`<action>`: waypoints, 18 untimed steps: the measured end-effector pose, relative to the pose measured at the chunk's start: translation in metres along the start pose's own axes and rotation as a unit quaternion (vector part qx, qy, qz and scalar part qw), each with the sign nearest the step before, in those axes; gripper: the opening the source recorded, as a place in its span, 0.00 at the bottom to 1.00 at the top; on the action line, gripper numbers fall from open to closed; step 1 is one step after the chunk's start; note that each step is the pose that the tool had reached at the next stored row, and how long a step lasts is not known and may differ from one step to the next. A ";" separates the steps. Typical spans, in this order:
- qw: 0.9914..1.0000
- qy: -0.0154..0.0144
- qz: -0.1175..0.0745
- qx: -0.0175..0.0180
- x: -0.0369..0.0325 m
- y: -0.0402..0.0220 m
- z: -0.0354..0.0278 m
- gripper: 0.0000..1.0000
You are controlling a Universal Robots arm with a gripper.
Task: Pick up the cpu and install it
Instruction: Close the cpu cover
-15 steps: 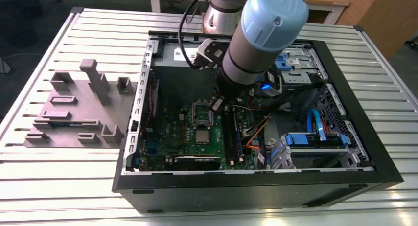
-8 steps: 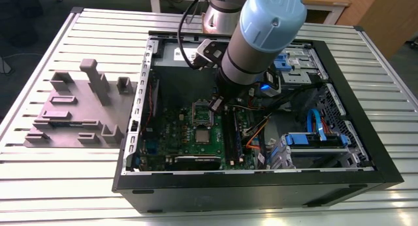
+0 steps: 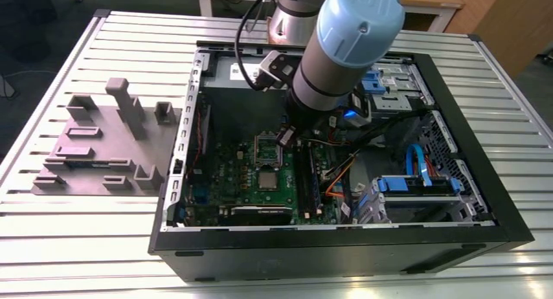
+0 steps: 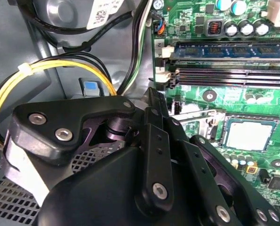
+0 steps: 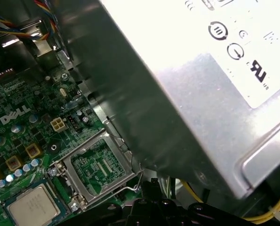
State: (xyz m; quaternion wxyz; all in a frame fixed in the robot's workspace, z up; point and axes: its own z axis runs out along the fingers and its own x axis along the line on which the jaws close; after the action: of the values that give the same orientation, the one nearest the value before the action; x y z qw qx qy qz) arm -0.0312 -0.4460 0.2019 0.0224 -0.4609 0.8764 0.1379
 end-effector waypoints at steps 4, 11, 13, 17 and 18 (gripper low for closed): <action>1.000 0.000 0.000 0.000 -0.0008 0.0004 0.0013 0.10; 1.000 0.000 0.000 0.000 -0.0007 0.0003 0.0033 0.10; 1.000 0.000 0.000 0.000 -0.0005 0.0006 0.0035 0.10; 1.000 0.000 0.000 0.000 0.0000 0.0012 0.0039 0.10; 1.000 0.000 0.000 0.000 0.0002 0.0014 0.0040 0.10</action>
State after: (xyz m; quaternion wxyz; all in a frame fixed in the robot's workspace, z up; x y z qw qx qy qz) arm -0.0328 -0.4444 0.1983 0.0227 -0.4608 0.8763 0.1383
